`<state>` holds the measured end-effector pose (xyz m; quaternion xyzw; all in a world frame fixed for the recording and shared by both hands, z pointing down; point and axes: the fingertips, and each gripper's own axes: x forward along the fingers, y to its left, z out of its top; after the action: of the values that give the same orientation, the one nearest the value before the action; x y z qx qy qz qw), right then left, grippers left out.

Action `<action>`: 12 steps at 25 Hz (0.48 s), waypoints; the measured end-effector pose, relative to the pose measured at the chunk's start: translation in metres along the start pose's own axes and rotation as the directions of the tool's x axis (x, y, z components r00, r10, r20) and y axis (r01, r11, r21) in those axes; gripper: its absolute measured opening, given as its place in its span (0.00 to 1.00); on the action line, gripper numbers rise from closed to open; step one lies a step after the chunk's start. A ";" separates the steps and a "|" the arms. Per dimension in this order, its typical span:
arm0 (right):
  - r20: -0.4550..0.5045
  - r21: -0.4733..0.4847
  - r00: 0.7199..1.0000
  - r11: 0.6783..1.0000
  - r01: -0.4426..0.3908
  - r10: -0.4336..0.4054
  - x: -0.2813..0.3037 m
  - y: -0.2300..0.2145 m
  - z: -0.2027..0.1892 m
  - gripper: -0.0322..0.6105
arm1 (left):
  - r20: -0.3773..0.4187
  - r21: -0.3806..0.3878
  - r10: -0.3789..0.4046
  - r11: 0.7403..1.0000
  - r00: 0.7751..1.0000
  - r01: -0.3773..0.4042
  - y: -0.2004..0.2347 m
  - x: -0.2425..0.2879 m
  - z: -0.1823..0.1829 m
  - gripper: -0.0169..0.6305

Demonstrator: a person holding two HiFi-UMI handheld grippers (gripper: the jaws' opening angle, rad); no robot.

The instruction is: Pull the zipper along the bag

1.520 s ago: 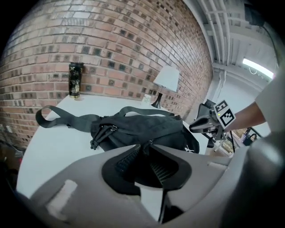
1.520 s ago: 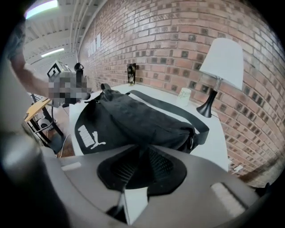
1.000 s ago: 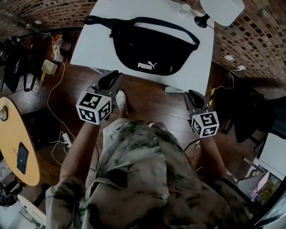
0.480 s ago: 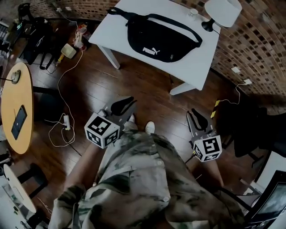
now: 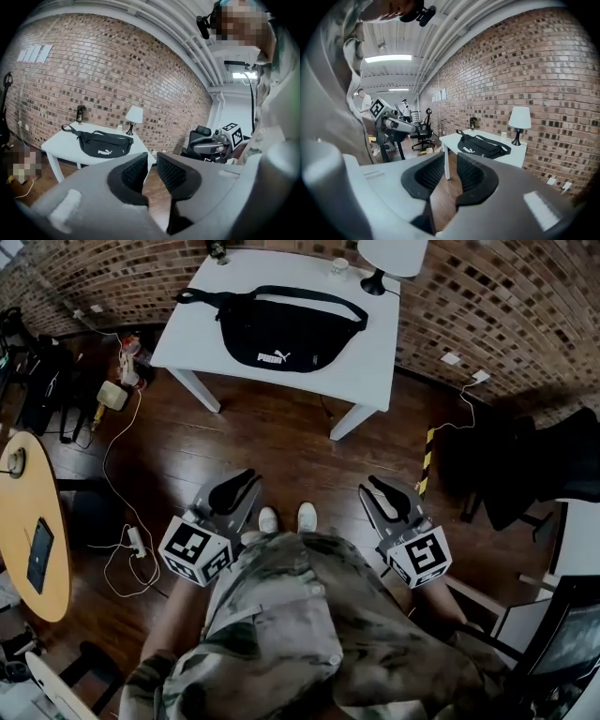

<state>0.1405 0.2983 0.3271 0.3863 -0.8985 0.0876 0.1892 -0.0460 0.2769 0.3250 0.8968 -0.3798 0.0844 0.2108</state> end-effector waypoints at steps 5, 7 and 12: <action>0.039 -0.021 0.999 1.000 0.008 -0.007 0.001 0.026 0.018 0.18 | 0.023 0.019 -0.017 1.000 1.000 0.017 0.002 -0.019 0.012 0.13; 0.045 -0.026 0.999 1.000 0.018 -0.017 0.001 0.033 0.021 0.17 | 0.031 0.021 -0.023 1.000 0.999 0.023 0.003 -0.025 0.010 0.13; 0.048 -0.034 0.998 0.999 0.031 -0.029 0.001 0.043 0.025 0.16 | 0.038 0.025 -0.039 0.999 0.999 0.038 0.005 -0.032 0.007 0.13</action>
<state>0.1013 0.3195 0.3039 0.3984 -0.8982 0.0599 0.1759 -0.0715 0.2913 0.3099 0.9079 -0.3655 0.0676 0.1940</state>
